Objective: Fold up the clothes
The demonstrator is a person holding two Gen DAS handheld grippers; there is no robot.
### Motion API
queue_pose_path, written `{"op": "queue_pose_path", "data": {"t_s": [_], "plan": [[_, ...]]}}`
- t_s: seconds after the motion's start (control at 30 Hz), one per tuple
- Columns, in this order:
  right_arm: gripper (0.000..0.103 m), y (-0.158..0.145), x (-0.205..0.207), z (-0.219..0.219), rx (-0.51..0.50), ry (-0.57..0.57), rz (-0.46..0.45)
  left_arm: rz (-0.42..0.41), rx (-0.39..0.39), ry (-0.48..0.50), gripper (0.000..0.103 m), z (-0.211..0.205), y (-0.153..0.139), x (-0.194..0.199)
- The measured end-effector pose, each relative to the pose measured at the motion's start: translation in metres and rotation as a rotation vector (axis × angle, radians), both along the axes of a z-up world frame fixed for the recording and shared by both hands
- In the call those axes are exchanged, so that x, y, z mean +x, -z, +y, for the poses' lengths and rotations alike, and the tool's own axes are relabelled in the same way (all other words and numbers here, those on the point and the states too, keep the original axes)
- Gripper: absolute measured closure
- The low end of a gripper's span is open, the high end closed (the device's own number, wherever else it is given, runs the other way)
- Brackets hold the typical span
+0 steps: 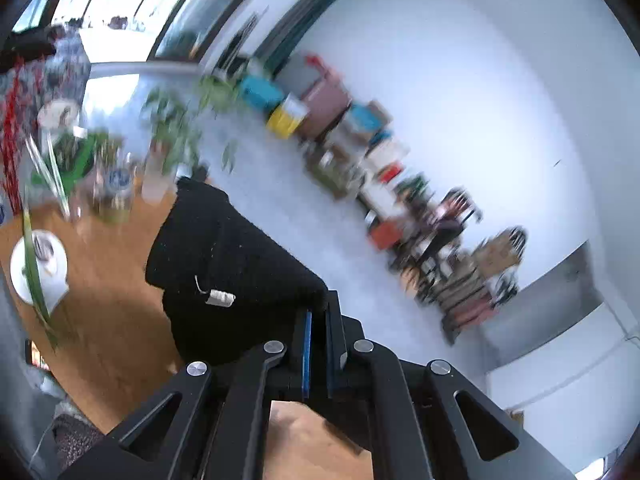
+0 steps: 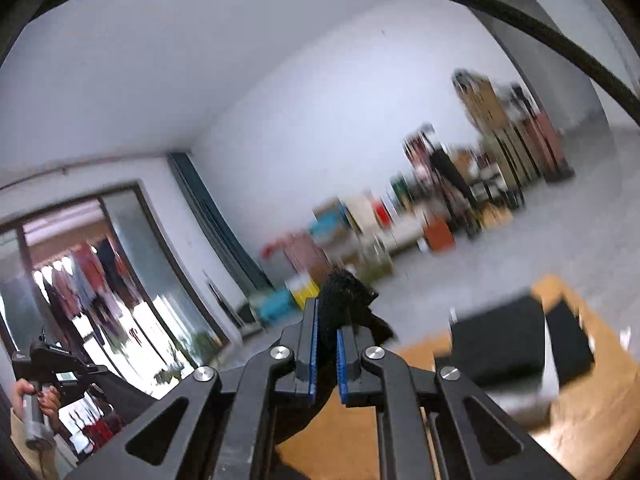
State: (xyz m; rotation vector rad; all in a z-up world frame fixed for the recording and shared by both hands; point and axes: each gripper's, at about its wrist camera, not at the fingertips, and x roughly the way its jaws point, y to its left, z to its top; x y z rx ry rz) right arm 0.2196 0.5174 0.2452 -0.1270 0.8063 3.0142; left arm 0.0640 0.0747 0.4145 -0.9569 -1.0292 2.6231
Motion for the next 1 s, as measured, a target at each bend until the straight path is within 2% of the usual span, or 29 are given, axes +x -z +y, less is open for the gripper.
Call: {"op": "queue_pose_path", "data": {"t_s": [0.1, 0.23, 0.3, 0.4, 0.5, 0.6, 0.63, 0.7, 0.73, 0.77, 0.8, 0.83, 0.87, 0.93, 1.0], "plan": [[0.095, -0.033, 0.022, -0.007, 0.041, -0.004, 0.067, 0.076, 0.018, 0.004, 0.098, -0.013, -0.039, 0.028], [0.095, -0.054, 0.033, -0.023, 0.077, -0.001, 0.097, 0.08, -0.028, 0.018, 0.098, -0.015, -0.048, 0.035], [0.095, -0.05, 0.026, -0.03, 0.1, 0.014, 0.077, 0.033, -0.029, 0.027, 0.098, -0.018, -0.034, 0.02], [0.095, -0.029, -0.002, -0.032, 0.112, 0.022, -0.008, -0.09, -0.035, 0.034, 0.098, -0.018, 0.009, -0.018], [0.095, 0.008, -0.056, -0.032, 0.139, 0.019, -0.136, -0.202, -0.034, 0.024, 0.098, -0.019, 0.057, -0.071], [0.095, 0.04, -0.111, -0.024, 0.166, 0.026, -0.24, -0.23, -0.019, 0.002, 0.098, -0.016, 0.081, -0.118], [0.095, 0.046, -0.128, -0.02, 0.17, 0.03, -0.259, -0.221, -0.02, -0.005, 0.098, -0.015, 0.079, -0.126], [0.095, 0.038, -0.148, -0.014, 0.18, 0.053, -0.231, -0.111, -0.028, -0.029, 0.099, -0.01, 0.044, -0.131], [0.095, 0.029, -0.151, -0.013, 0.201, 0.076, -0.2, -0.048, -0.034, -0.04, 0.103, -0.007, 0.025, -0.131], [0.095, 0.011, -0.146, -0.016, 0.254, 0.122, -0.142, 0.131, -0.069, -0.045, 0.103, -0.003, -0.019, -0.112], [0.095, -0.013, -0.137, -0.021, 0.304, 0.163, -0.063, 0.256, -0.113, -0.025, 0.103, 0.004, -0.061, -0.092], [0.095, -0.033, -0.127, -0.023, 0.312, 0.162, -0.01, 0.307, -0.132, -0.026, 0.103, 0.007, -0.084, -0.078], [0.095, -0.049, -0.118, -0.026, 0.307, 0.145, 0.016, 0.309, -0.137, -0.034, 0.103, 0.011, -0.106, -0.063], [0.095, -0.056, -0.114, -0.033, 0.298, 0.093, -0.012, 0.172, -0.113, -0.019, 0.103, 0.016, -0.106, -0.06], [0.095, -0.047, -0.114, -0.042, 0.294, 0.041, -0.071, 0.111, -0.116, 0.038, 0.103, 0.025, -0.08, -0.059]]}}
